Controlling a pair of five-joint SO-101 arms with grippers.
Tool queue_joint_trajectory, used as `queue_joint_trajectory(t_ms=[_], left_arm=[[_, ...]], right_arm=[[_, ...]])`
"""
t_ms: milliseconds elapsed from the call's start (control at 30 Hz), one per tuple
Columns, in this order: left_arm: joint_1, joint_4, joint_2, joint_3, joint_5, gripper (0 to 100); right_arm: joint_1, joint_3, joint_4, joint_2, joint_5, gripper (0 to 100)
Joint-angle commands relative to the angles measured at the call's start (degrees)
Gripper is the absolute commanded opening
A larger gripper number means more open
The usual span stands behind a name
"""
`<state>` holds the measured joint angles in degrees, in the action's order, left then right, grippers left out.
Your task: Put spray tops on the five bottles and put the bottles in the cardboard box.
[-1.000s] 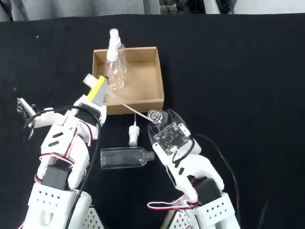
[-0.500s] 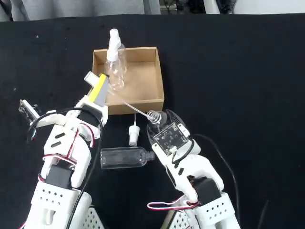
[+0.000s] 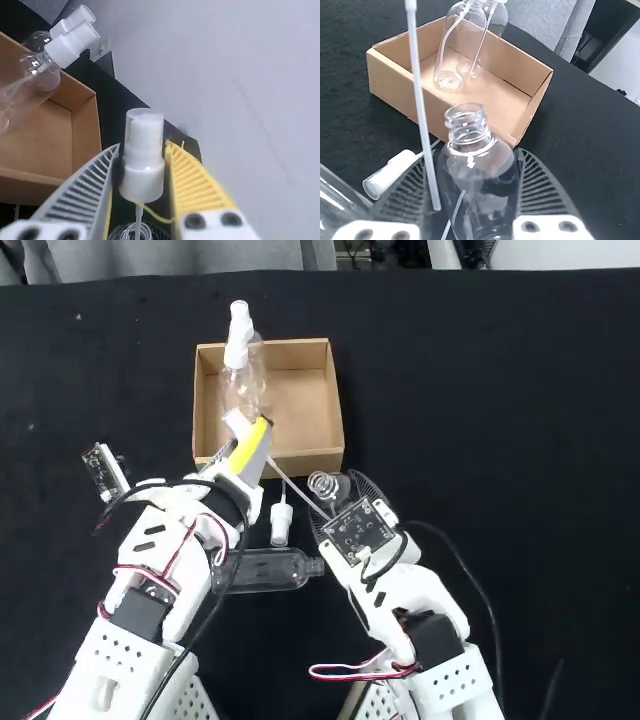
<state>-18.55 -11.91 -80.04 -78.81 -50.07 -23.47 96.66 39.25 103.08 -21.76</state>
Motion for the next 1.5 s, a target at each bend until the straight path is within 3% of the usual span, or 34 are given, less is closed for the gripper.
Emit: queue_joint_trajectory(t_ms=[0,300,500,967,1200,1467], left_arm=[[-0.8,1.2,-0.5,0.8,0.5,3],[9.7,1.2,-1.1,4.4,-6.9,3],[11.8,1.2,-1.1,6.0,-8.6,3],[11.5,1.2,-0.5,6.4,-8.4,3],[5.3,1.3,-0.5,4.3,-5.9,3],[4.8,1.2,-0.5,3.6,-5.3,3]], right_arm=[[-1.1,-0.3,-0.1,5.9,-0.7,9.2],[-1.0,-0.3,0.7,5.9,-0.6,9.2],[-1.1,-0.3,1.2,5.9,-0.6,9.2],[-1.1,-0.3,1.4,5.9,-0.6,9.2],[-1.1,-0.3,1.4,5.9,-0.6,9.2],[-1.1,-0.3,1.4,5.9,-0.6,9.2]])
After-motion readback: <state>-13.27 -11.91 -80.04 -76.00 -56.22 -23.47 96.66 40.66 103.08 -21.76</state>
